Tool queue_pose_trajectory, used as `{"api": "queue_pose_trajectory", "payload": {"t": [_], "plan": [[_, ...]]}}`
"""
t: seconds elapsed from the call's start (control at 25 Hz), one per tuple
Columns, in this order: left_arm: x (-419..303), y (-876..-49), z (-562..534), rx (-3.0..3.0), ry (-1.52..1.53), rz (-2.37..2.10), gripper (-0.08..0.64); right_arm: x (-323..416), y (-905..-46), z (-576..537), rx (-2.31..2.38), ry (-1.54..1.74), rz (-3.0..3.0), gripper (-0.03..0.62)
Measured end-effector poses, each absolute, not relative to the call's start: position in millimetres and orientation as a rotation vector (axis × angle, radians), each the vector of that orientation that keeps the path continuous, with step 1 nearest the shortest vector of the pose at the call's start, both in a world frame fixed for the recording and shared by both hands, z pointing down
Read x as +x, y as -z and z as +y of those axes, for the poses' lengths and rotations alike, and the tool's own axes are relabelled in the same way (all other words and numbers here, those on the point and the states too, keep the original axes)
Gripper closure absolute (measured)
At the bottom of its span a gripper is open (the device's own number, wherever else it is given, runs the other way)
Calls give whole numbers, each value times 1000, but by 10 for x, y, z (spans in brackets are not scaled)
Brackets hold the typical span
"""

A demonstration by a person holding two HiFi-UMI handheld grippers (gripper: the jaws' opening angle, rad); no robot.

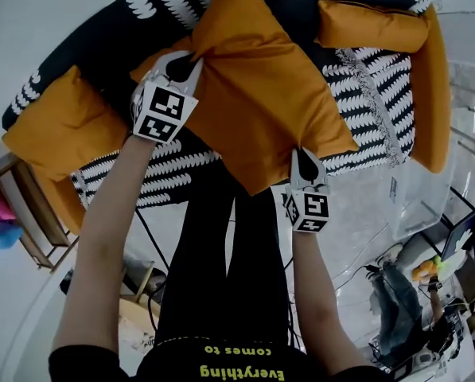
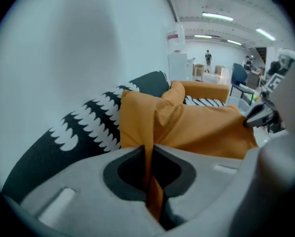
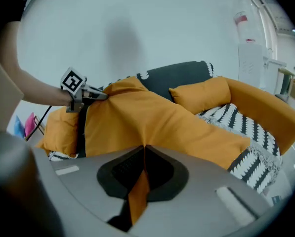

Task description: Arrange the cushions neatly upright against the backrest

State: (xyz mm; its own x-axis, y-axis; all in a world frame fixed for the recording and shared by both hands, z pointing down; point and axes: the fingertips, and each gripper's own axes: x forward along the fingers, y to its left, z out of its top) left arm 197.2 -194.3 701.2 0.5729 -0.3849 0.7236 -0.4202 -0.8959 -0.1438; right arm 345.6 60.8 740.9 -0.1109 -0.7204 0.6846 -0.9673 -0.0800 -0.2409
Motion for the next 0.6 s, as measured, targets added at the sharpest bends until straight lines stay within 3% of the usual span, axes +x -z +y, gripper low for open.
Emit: {"api": "queue_pose_trajectory", "payload": {"t": [0.36,0.6], "plan": [[823,-5884,-1856,2482,-717,-1248,530,3673,-6094,-839,1750,-411,-2122,571],[213,-6142,-1848,2351,-555,-1577,498,3313,-6120,-1916,1583,-122,-2195,569]]}}
